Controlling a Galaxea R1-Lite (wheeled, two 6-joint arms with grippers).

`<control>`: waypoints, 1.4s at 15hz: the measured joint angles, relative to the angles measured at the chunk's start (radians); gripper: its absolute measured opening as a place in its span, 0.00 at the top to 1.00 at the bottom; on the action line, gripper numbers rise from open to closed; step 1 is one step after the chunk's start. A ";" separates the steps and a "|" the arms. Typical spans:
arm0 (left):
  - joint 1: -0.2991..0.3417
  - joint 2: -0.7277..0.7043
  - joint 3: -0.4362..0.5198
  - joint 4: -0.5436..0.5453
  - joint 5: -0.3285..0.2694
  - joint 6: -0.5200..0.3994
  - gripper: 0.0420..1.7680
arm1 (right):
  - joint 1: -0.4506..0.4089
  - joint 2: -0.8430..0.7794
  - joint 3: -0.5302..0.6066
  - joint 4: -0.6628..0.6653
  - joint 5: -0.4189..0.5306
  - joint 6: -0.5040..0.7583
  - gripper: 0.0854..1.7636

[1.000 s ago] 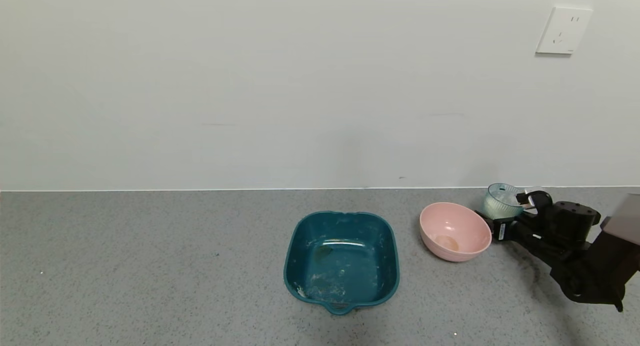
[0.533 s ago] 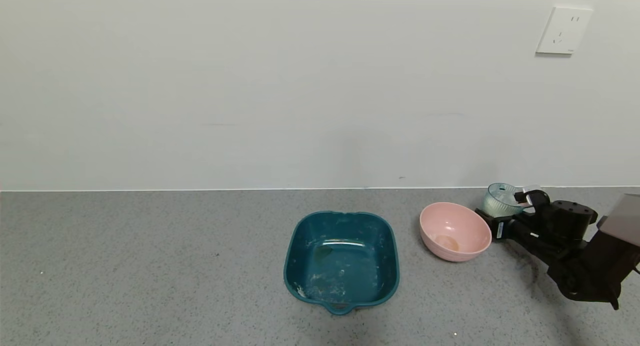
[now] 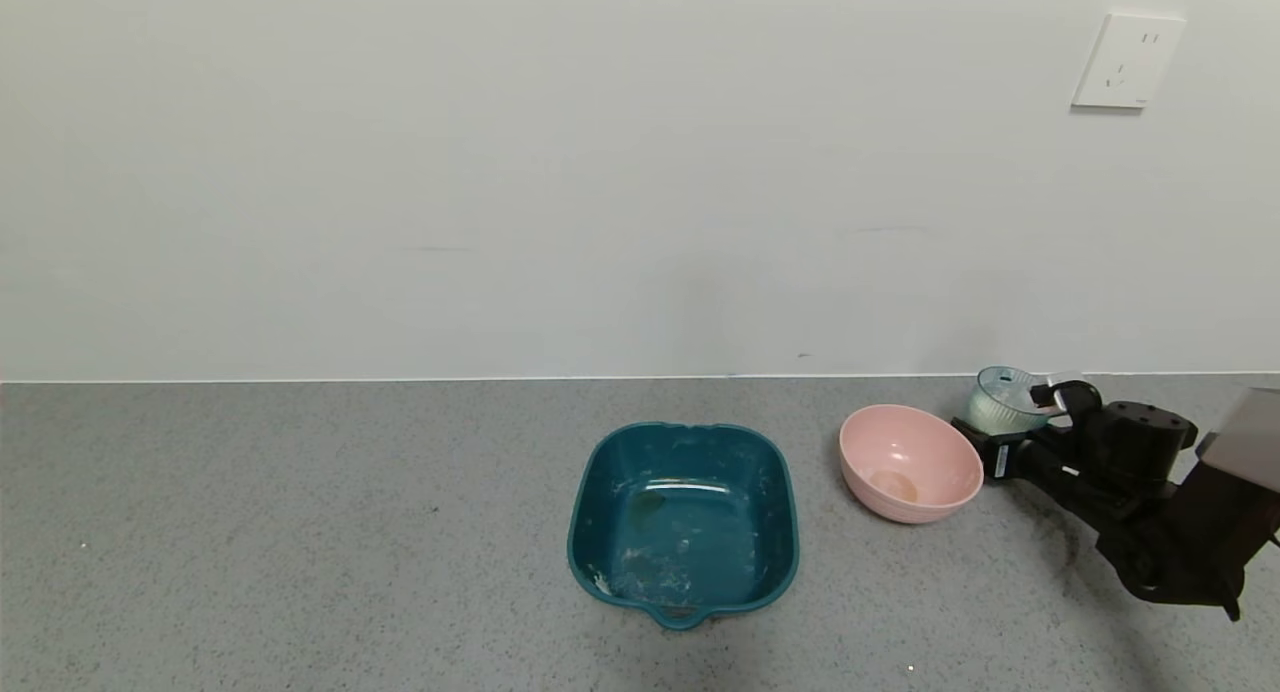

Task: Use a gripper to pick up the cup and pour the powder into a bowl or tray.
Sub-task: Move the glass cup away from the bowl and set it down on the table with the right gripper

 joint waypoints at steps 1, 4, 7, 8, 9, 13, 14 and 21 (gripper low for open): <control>0.000 0.000 0.000 0.000 0.000 0.000 0.03 | -0.002 -0.003 0.003 0.001 0.000 0.000 0.24; 0.000 0.000 0.000 0.000 0.000 0.000 0.03 | -0.008 -0.020 0.018 0.007 0.001 0.000 0.24; 0.000 0.000 0.000 0.000 0.000 0.000 0.03 | -0.017 -0.063 0.041 0.050 0.002 0.000 0.24; 0.000 0.000 0.000 0.000 0.000 0.000 0.03 | -0.023 -0.085 0.048 0.069 0.003 0.000 0.24; 0.000 0.000 0.000 0.000 0.000 0.000 0.03 | -0.028 -0.111 0.053 0.089 0.004 0.000 0.24; 0.000 0.000 0.000 0.000 0.000 0.000 0.03 | -0.045 -0.251 0.066 0.231 0.005 -0.003 0.24; 0.000 0.000 0.000 0.000 0.000 0.000 0.03 | -0.045 -0.292 0.066 0.266 0.005 -0.008 0.24; 0.000 0.000 0.000 0.000 0.000 0.000 0.03 | 0.033 -0.565 0.061 0.515 0.001 -0.115 0.24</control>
